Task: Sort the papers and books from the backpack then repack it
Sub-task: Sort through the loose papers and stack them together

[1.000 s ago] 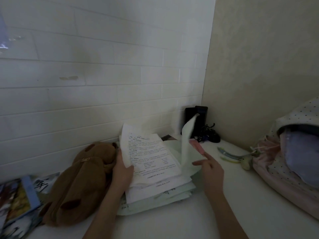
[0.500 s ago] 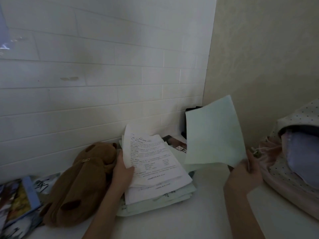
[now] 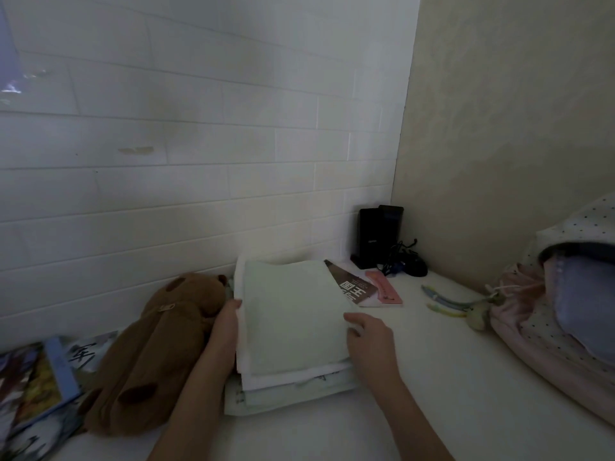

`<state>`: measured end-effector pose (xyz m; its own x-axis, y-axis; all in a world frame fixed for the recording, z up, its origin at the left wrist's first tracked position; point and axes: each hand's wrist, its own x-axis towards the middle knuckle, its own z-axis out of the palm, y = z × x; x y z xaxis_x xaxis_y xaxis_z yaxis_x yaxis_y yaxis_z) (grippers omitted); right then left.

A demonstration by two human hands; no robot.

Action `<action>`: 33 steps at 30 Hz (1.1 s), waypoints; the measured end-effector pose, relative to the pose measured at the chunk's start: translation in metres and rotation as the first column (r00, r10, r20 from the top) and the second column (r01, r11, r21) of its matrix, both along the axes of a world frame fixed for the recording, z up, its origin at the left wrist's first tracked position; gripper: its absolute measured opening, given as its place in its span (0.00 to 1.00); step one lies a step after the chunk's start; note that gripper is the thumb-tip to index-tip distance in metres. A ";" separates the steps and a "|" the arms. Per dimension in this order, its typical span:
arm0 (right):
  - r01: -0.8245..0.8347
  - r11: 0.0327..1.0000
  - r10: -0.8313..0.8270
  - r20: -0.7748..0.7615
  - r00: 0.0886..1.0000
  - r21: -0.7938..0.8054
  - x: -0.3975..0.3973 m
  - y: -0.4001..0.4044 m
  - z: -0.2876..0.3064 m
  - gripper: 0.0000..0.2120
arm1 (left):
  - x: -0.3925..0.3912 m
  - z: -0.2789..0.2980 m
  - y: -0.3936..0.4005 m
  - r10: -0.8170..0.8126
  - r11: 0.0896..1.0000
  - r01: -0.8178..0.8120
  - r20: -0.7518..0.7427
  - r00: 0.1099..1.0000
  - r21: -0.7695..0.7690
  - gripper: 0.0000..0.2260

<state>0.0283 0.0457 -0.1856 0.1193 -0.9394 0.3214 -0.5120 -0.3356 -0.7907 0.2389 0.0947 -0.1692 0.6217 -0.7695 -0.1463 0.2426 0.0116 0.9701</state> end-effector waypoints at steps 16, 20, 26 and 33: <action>-0.058 0.992 0.026 0.260 0.965 0.114 -0.009 -0.014 0.003 0.16 | 0.010 -0.011 0.001 -0.060 0.984 0.031 0.168 0.984 0.174 0.21; 0.019 0.967 -0.067 0.182 0.981 0.255 -0.014 -0.022 0.000 0.13 | 0.005 -0.013 0.004 -0.004 0.974 -0.112 0.513 0.859 0.195 0.25; -0.253 0.817 0.058 0.363 0.930 0.518 -0.005 -0.026 -0.004 0.25 | -0.003 -0.015 0.005 -0.144 0.943 -0.117 0.700 0.699 0.310 0.41; -0.282 0.808 0.223 0.174 0.959 0.518 0.003 -0.020 -0.003 0.19 | 0.012 -0.006 0.011 -0.124 0.968 -0.015 0.528 0.840 0.252 0.38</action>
<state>0.0314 0.0254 -0.1883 0.3710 -0.9076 -0.1965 -0.3770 0.0461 -0.9250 0.2504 0.1055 -0.1749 0.6132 -0.7898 0.0158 -0.3222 -0.2317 0.9179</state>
